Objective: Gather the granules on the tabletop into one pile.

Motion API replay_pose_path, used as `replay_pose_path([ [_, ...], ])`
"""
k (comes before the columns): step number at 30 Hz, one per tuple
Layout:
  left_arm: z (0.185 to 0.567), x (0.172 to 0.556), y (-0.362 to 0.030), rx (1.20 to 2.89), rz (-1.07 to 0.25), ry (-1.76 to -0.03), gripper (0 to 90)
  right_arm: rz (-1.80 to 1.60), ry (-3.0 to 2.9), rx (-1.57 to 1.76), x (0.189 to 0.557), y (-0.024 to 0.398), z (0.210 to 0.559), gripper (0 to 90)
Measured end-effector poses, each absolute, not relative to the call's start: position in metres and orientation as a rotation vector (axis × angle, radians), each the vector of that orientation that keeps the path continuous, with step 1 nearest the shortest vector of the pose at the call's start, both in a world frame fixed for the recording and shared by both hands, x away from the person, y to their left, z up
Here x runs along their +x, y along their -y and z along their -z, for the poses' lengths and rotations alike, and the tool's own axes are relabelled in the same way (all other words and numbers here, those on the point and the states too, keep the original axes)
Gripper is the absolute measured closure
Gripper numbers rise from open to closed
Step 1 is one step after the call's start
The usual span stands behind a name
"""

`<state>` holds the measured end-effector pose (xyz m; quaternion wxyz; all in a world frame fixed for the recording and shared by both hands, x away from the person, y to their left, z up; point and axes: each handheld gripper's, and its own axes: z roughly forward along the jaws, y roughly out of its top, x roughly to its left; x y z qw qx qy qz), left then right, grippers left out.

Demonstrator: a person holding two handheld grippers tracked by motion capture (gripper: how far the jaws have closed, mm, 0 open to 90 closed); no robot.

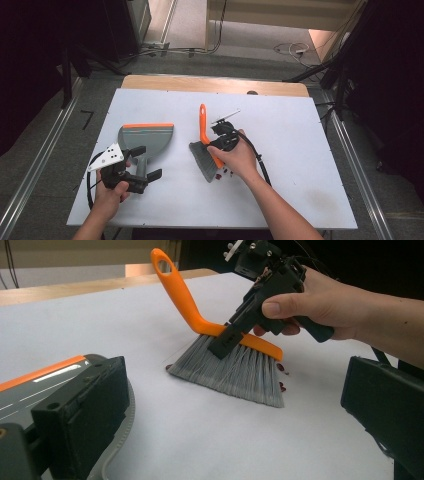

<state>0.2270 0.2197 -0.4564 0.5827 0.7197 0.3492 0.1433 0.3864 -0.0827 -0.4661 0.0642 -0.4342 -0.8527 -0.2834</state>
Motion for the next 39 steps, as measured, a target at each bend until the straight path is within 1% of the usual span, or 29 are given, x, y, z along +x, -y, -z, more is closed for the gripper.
replay_pose_path([
  [13,0.457,0.227,-0.220,1.679,-0.335,-0.819,0.0,0.856,2.566,-1.378,0.392,0.105,0.465,67.2],
  [19,0.456,0.228,-0.221,1.678,-0.335,-0.821,0.0,0.891,2.531,-1.371,0.390,0.106,0.454,68.0],
  [24,0.456,0.228,-0.219,1.678,-0.334,-0.817,0.0,0.929,2.516,-1.339,0.389,0.092,0.442,68.5],
  [25,0.456,0.228,-0.219,1.679,-0.334,-0.817,0.0,0.939,2.511,-1.315,0.390,0.081,0.438,68.5],
  [26,0.456,0.228,-0.219,1.677,-0.333,-0.816,0.0,0.939,2.511,-1.315,0.390,0.081,0.438,68.5],
  [29,0.456,0.228,-0.220,1.678,-0.335,-0.818,0.0,0.947,2.492,-1.299,0.391,0.063,0.437,68.6],
  [32,0.456,0.227,-0.221,1.675,-0.335,-0.816,0.0,0.920,2.465,-1.306,0.398,0.047,0.443,68.6],
  [35,0.456,0.227,-0.222,1.674,-0.334,-0.817,0.0,0.897,2.446,-1.374,0.407,0.038,0.458,68.6],
  [39,0.457,0.227,-0.222,1.671,-0.331,-0.817,0.0,0.883,2.402,-1.425,0.415,0.045,0.465,68.3],
])
